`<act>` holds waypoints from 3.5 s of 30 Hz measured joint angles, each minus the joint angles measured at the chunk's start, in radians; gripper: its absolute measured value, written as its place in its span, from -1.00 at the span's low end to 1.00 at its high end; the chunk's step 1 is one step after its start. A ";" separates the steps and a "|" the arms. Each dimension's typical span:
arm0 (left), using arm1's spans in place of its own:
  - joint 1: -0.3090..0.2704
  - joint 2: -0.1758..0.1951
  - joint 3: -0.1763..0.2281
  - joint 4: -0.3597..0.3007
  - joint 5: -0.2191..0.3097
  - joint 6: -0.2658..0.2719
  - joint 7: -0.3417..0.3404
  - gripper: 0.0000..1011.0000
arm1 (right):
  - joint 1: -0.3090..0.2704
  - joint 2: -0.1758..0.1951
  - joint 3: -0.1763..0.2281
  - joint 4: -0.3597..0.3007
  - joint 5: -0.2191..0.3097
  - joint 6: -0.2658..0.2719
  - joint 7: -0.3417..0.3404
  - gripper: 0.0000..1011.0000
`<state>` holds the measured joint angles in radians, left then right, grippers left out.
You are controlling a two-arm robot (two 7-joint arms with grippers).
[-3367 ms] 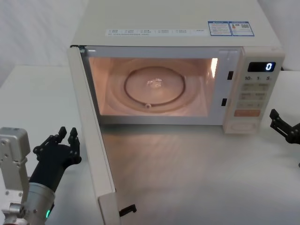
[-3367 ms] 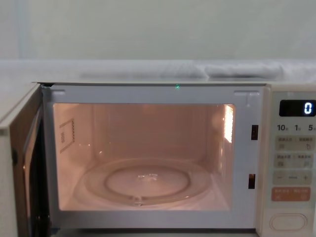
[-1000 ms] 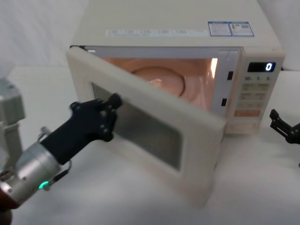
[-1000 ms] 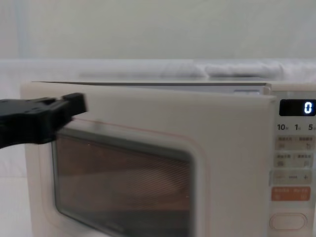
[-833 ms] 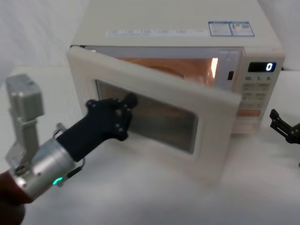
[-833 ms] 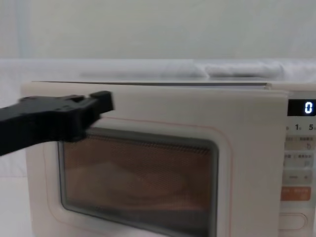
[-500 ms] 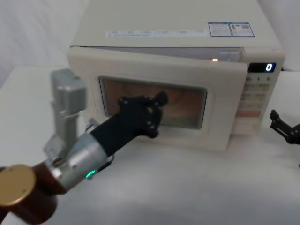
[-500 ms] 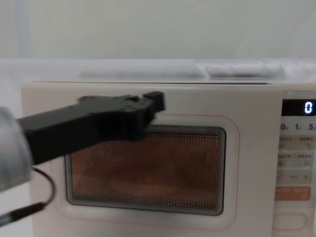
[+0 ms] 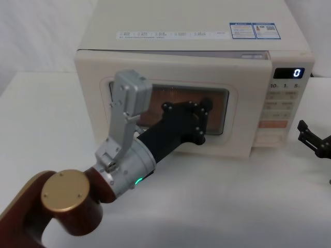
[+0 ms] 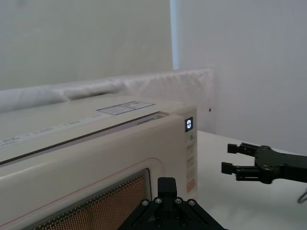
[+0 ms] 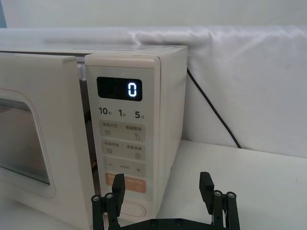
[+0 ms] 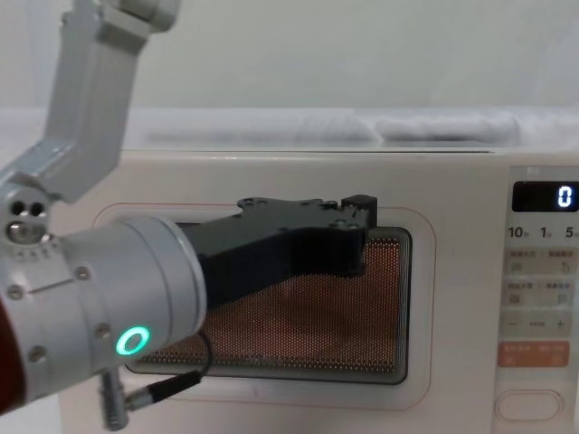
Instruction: Press the button to open the microwave door with one hand; close the microwave door with the other hand.
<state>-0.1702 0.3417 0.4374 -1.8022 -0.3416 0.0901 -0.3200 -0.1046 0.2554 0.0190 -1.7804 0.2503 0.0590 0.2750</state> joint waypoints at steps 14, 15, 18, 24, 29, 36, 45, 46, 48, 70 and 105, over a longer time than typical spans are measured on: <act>-0.068 -0.067 0.013 0.076 0.048 0.036 0.027 -1.00 | 0.000 0.000 0.000 0.000 0.000 0.000 0.000 0.98; -0.077 -0.074 0.013 0.084 0.054 0.040 0.031 -1.00 | 0.000 0.000 0.000 0.000 0.000 0.000 0.000 0.98; -0.088 -0.084 0.013 0.095 0.063 0.044 0.036 -1.00 | 0.000 0.000 0.000 0.000 0.000 0.000 0.000 0.98; -0.114 -0.109 0.013 0.115 0.086 0.052 0.046 -1.00 | 0.000 0.000 0.000 0.000 0.000 0.000 0.000 0.98; -0.128 -0.129 0.016 0.130 0.108 0.057 0.056 -1.00 | 0.000 0.000 0.000 0.000 0.000 0.000 0.000 0.98; -0.148 -0.152 0.020 0.145 0.134 0.063 0.062 -1.00 | 0.000 0.000 0.000 0.000 0.000 0.000 0.000 0.98; -0.159 -0.182 0.017 0.160 0.161 0.067 0.076 -1.00 | 0.000 0.000 0.000 0.000 0.000 0.000 0.000 0.98; -0.159 -0.185 0.016 0.161 0.164 0.067 0.078 -1.00 | 0.000 0.000 0.000 0.000 0.000 0.000 0.000 0.98; -0.159 -0.191 0.015 0.164 0.171 0.068 0.081 -1.00 | 0.000 0.000 0.000 0.000 0.000 0.000 0.000 0.98; -0.162 -0.227 -0.010 0.184 0.211 0.078 0.085 -1.00 | 0.000 0.000 0.000 0.000 0.000 0.000 0.000 0.98; -0.097 -0.195 -0.008 0.094 0.174 0.056 0.023 -1.00 | 0.000 0.000 0.000 0.000 0.000 0.000 0.000 0.98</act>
<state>-0.2672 0.1464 0.4293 -1.7080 -0.1677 0.1460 -0.2967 -0.1046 0.2554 0.0190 -1.7803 0.2502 0.0591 0.2750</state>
